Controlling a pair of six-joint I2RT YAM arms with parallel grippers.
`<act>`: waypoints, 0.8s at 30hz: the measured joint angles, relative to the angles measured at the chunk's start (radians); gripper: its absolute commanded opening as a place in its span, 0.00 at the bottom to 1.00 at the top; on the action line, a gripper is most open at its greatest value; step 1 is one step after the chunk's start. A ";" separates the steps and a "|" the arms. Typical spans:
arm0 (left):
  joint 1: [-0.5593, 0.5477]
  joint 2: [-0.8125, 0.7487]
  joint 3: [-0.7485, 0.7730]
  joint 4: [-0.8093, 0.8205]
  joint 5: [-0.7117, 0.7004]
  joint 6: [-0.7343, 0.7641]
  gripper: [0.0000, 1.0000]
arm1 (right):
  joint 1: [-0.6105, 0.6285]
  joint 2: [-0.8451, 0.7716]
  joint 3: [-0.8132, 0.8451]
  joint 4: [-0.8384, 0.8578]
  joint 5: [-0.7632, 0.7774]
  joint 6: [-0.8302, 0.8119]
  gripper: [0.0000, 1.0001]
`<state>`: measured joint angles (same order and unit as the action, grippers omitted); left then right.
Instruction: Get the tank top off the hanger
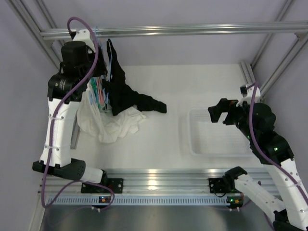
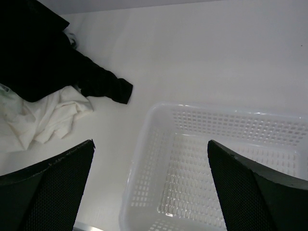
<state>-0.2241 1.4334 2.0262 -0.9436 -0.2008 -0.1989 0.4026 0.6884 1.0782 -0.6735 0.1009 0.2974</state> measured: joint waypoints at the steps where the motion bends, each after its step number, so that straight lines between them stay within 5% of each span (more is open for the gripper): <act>1: 0.000 0.000 -0.007 0.000 -0.004 0.005 0.47 | 0.000 0.001 -0.004 0.003 -0.002 0.000 0.99; 14: 0.000 0.076 -0.032 0.018 -0.026 0.056 0.29 | 0.000 0.031 -0.011 0.046 -0.059 -0.005 0.99; 16: 0.000 0.092 -0.031 0.023 -0.030 0.056 0.21 | 0.000 0.037 -0.011 0.046 -0.067 -0.006 0.99; 18: 0.000 0.113 -0.031 0.027 -0.035 0.054 0.01 | 0.000 0.041 -0.011 0.046 -0.073 -0.007 0.99; 24: 0.000 0.155 -0.016 0.044 -0.052 0.042 0.00 | 0.000 0.046 -0.011 0.046 -0.081 -0.008 0.99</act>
<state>-0.2245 1.5887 2.0106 -0.8993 -0.2531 -0.1566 0.4026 0.7341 1.0668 -0.6273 0.0200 0.2890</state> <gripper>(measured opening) 0.036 0.993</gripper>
